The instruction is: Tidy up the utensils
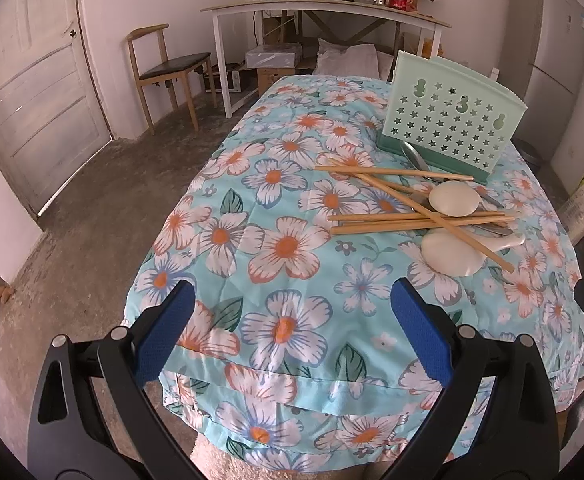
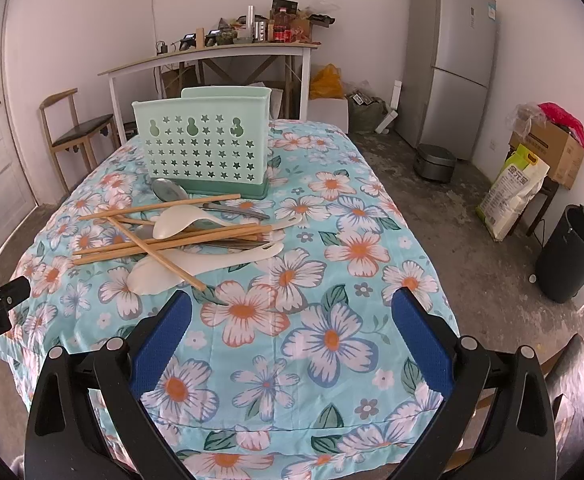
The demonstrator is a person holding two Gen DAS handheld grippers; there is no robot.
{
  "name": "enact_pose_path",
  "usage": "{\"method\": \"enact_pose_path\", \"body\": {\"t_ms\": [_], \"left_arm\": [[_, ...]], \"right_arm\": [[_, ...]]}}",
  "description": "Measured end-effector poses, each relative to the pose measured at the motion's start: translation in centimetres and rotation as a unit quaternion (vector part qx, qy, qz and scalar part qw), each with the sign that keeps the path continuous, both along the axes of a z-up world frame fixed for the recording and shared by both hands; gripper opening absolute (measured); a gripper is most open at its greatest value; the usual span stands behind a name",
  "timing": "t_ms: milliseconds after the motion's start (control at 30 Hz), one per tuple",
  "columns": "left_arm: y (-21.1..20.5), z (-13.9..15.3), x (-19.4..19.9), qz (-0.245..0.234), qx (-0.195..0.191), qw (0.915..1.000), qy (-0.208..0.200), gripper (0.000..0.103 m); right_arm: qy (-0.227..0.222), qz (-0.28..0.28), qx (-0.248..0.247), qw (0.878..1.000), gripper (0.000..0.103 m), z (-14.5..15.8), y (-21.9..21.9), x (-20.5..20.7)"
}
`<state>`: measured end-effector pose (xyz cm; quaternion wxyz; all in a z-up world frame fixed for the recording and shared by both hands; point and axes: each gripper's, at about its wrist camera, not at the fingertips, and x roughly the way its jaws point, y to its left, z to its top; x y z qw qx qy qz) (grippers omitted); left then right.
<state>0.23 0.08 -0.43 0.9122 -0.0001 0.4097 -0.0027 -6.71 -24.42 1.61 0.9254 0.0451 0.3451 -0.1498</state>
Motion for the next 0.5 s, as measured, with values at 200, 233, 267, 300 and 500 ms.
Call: {"method": "enact_pose_path", "body": {"t_ms": [200,233,267,300,500], "left_arm": [[0.04,-0.06,-0.03,0.001,0.002,1.0,-0.001,0.095],[0.12,-0.09,-0.02,0.002,0.002,1.0,-0.001,0.095],[0.14,-0.17,0.01,0.003,0.002,1.0,0.0,0.095],[0.16,-0.21,0.04,0.003,0.001,1.0,0.0,0.095],[0.27,-0.32,0.14,0.007,0.003,1.0,0.001,0.095]], "right_arm": [[0.0,0.0,-0.001,1.0,0.097,-0.07,-0.03,0.06],[0.0,0.0,0.0,1.0,0.097,-0.11,-0.11,0.05],[0.0,0.0,0.001,1.0,0.097,-0.1,-0.09,0.06],[0.0,0.0,0.0,1.0,0.097,-0.09,-0.02,0.09],[0.001,0.0,-0.001,1.0,0.097,-0.11,-0.08,0.09]]}}
